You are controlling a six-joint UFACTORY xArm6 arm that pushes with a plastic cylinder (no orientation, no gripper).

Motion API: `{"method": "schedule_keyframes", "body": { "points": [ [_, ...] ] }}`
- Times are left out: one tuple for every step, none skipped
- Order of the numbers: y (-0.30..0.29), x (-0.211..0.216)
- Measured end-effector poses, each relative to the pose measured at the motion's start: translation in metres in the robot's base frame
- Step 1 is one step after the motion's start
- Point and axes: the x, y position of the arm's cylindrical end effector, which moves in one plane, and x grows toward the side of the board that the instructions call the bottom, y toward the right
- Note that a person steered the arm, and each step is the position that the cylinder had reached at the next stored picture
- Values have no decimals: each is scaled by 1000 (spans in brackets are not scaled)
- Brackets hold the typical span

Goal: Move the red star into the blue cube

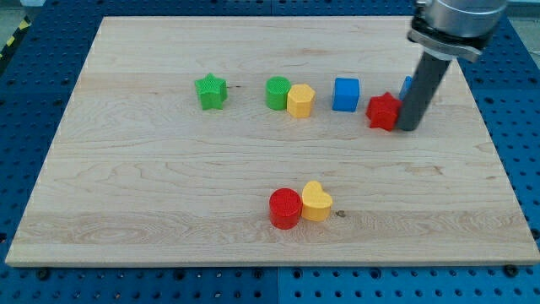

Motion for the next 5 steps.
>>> {"method": "schedule_keyframes", "body": {
  "points": [
    [-17, -16],
    [-27, -32],
    [-37, -35],
    [-43, -35],
    [-66, -35]
  ]
}}
